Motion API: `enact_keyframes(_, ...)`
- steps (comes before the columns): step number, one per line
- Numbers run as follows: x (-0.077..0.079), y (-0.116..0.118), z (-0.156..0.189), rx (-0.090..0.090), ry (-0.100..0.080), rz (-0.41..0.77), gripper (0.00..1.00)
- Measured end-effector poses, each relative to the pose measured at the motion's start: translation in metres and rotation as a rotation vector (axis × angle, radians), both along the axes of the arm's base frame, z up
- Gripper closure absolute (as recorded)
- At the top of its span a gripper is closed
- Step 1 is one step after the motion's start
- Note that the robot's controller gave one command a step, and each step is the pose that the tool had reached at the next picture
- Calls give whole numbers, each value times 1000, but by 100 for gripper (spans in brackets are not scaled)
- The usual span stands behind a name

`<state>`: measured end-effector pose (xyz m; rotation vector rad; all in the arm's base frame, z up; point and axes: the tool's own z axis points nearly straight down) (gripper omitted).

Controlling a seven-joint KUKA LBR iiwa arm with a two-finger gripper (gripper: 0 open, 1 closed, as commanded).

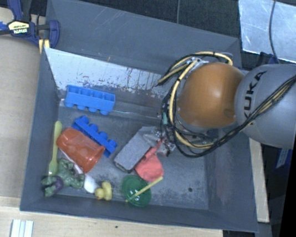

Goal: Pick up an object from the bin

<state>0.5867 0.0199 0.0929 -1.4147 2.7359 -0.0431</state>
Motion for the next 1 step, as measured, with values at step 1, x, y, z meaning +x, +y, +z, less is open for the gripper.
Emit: enact_keyframes(1,-9,15,-2,1,-3,-27,100)
